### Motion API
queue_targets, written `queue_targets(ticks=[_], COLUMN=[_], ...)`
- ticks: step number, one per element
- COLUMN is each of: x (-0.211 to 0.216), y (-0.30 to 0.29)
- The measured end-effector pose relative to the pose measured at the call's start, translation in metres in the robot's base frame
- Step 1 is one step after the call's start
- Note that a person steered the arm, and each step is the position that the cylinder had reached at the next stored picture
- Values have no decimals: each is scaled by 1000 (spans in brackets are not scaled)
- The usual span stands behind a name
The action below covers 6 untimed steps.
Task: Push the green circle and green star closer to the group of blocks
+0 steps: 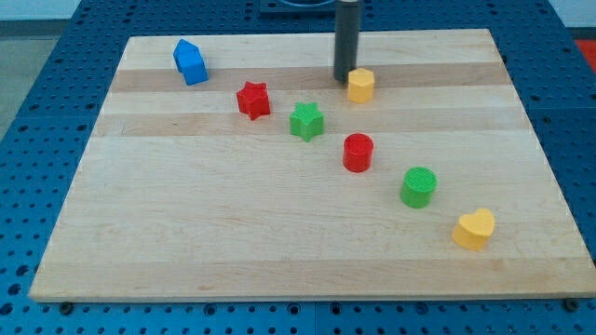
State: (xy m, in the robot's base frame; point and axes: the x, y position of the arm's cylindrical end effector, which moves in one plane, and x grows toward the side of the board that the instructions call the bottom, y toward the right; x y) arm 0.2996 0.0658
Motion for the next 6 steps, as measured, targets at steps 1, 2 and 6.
queue_targets(ticks=[1,2,6], x=[15,35,53], y=[32,59,62])
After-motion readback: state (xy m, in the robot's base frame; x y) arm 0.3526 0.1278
